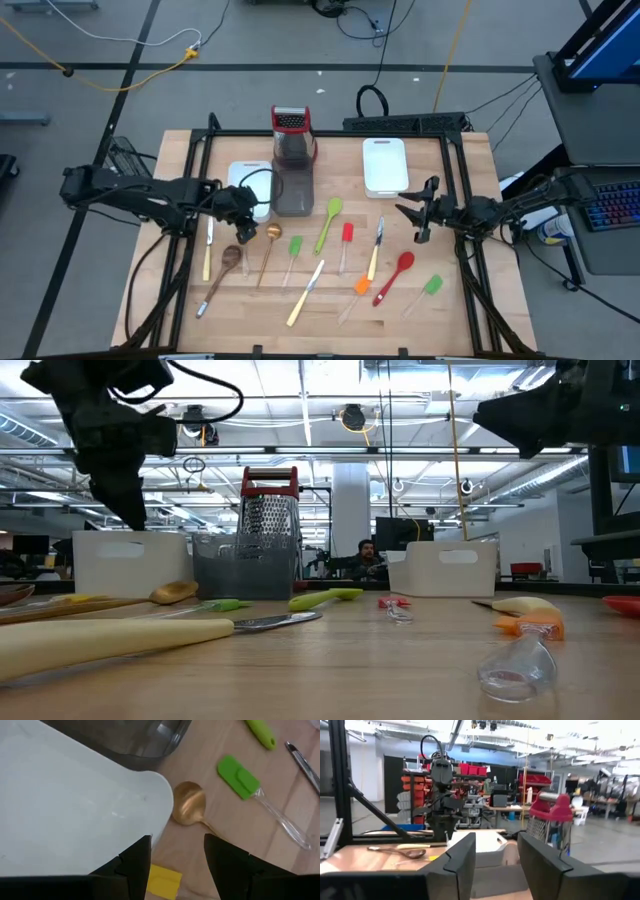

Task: Pick & Place Kitchen Items
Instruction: Put the brown serving spoon into the left white bin

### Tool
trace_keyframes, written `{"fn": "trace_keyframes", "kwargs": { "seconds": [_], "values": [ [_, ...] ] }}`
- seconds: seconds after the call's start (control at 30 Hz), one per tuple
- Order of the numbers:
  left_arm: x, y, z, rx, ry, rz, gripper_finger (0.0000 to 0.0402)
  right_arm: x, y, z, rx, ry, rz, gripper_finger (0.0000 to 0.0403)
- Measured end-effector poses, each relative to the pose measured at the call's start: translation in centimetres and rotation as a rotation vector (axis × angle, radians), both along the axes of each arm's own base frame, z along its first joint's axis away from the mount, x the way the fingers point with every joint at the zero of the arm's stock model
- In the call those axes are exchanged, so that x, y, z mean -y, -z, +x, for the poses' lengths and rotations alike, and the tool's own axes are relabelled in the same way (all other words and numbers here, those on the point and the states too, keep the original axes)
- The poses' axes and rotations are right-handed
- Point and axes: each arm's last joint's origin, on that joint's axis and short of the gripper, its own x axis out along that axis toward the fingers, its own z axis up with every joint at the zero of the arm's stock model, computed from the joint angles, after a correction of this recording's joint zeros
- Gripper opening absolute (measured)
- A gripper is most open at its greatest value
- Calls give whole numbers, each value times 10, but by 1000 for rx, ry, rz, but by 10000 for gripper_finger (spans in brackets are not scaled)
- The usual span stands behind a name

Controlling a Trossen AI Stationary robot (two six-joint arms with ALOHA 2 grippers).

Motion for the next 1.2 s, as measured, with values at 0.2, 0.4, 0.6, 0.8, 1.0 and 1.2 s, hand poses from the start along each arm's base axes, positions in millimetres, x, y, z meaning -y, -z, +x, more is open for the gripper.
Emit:
{"fn": "trace_keyframes", "kwargs": {
  "seconds": [0.2,0.4,0.6,0.8,1.0,1.2],
  "values": [
    [10,-14,16,22,10,-88,186,0,1,0,-9,3,-12,139],
    [26,-22,19,-26,-94,-201,186,1,-1,0,-34,58,-177,139],
    [44,-18,7,-143,-224,-298,186,7,-4,0,-26,119,-236,137],
    [63,-15,-5,-226,-239,-312,186,13,-4,0,-33,173,-237,139],
    [88,-11,-13,-275,-241,-339,186,20,-4,0,-38,229,-233,133],
    [117,7,-15,-379,-321,-345,186,26,-2,2,-62,265,-234,134]
  ]
}}
